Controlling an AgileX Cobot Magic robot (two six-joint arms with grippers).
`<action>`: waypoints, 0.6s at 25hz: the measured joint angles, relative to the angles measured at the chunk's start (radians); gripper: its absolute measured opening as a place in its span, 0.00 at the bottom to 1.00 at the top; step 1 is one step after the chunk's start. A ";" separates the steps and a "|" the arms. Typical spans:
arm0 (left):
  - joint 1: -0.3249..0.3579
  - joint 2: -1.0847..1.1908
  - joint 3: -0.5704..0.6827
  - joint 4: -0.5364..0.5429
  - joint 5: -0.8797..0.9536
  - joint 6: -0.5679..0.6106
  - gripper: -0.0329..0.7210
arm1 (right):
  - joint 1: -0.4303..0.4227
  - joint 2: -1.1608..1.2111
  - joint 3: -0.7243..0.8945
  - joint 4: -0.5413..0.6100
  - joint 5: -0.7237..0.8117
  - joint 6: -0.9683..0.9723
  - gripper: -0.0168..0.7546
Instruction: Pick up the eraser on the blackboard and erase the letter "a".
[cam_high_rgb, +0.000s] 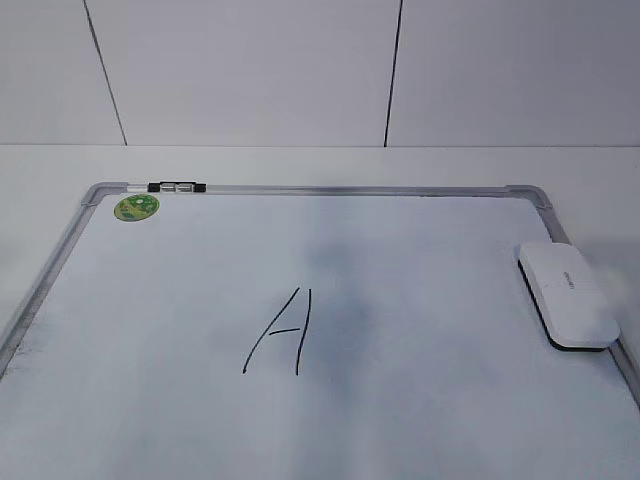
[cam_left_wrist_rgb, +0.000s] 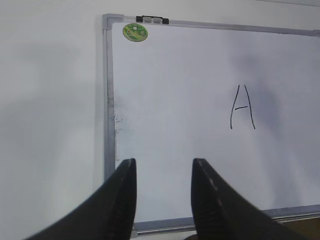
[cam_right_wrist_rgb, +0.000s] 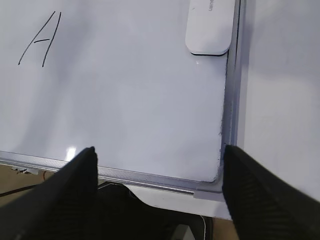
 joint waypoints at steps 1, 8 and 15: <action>0.000 -0.017 0.026 0.000 -0.005 0.000 0.42 | 0.000 -0.018 0.012 0.000 0.000 0.000 0.79; 0.000 -0.148 0.172 0.002 -0.028 0.012 0.42 | 0.000 -0.155 0.111 -0.013 0.000 -0.010 0.79; 0.000 -0.277 0.281 0.009 -0.072 0.069 0.42 | 0.000 -0.304 0.239 -0.068 0.002 -0.035 0.79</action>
